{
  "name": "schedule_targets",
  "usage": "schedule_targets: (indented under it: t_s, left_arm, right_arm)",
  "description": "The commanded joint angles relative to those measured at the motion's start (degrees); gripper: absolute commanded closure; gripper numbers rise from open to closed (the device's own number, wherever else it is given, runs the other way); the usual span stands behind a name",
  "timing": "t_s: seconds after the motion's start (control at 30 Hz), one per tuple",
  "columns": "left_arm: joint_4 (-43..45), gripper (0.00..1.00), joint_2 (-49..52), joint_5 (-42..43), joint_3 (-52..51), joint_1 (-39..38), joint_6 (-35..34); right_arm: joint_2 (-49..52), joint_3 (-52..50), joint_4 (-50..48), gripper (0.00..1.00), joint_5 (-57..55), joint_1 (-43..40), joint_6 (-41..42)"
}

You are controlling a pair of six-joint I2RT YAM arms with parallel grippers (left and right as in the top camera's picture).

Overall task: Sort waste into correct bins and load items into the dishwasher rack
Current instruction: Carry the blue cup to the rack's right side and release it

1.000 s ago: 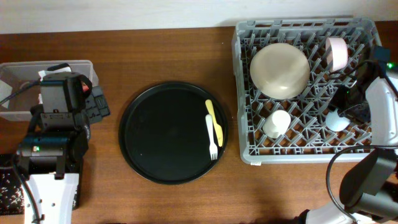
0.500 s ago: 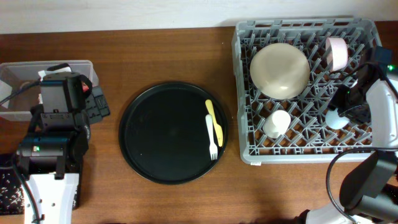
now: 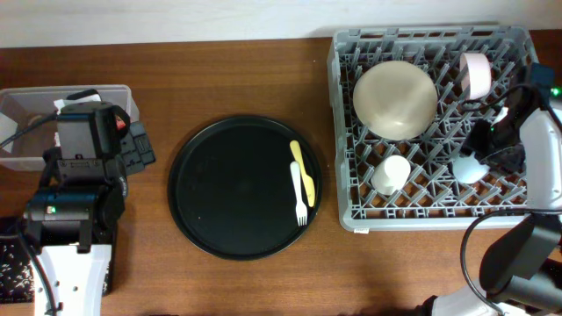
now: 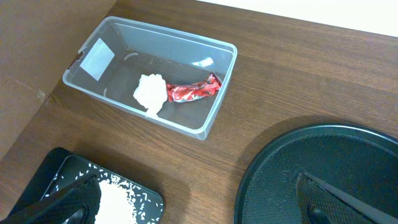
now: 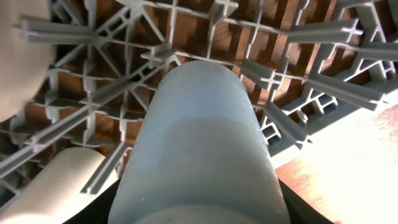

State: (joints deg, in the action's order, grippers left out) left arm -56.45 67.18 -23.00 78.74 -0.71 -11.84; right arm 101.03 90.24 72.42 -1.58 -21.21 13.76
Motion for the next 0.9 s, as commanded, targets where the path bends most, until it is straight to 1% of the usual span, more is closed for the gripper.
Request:
schedule_targets:
  t_s: [0.0, 0.33, 0.47, 0.53, 0.57, 0.6, 0.63, 0.67, 0.77, 0.83, 0.87]
  left_arm:
    - [-0.07, 0.01, -0.39, -0.81, 0.17, 0.24, -0.55]
    - [-0.07, 0.01, -0.39, -0.81, 0.17, 0.24, -0.55]
    - [-0.07, 0.01, -0.39, -0.81, 0.17, 0.24, -0.55]
    - [-0.07, 0.01, -0.39, -0.81, 0.17, 0.24, -0.55]
    - [-0.07, 0.01, -0.39, -0.81, 0.17, 0.24, -0.55]
    - [-0.07, 0.01, -0.39, -0.81, 0.17, 0.24, -0.55]
    - [-0.07, 0.01, -0.39, -0.81, 0.17, 0.24, -0.55]
    - [-0.07, 0.01, -0.39, -0.81, 0.17, 0.24, -0.55]
    - [-0.07, 0.01, -0.39, -0.81, 0.17, 0.24, -0.55]
    - [-0.07, 0.01, -0.39, -0.81, 0.17, 0.24, -0.55]
    - [-0.07, 0.01, -0.39, -0.81, 0.17, 0.24, -0.55]
  right_arm:
    - [0.15, 1.66, 0.46, 0.48, 0.94, 0.2, -0.5]
    - [0.39, -2.97, -3.19, 0.48, 0.9, 0.17, -0.46]
    - [0.44, -7.17, -7.26, 0.48, 0.9, 0.17, -0.44]
    - [0.44, -7.23, -7.56, 0.47, 0.9, 0.17, -0.46]
    - [0.44, -7.17, -7.58, 0.43, 0.9, 0.15, -0.48]
    - [0.44, -7.17, -7.61, 0.33, 0.87, 0.11, -0.5]
    - [0.44, -7.08, -7.45, 0.12, 0.94, 0.13, -2.27]
    - [0.44, -6.97, -7.3, 0.06, 0.94, 0.11, -2.89]
    - [0.44, -4.92, -4.98, 0.04, 0.96, 0.07, -2.86]
    - [0.39, 0.15, -0.96, 0.02, 0.96, 0.09, -4.15]
    - [0.31, 4.63, 2.62, 0.02, 1.29, 0.2, -4.15]
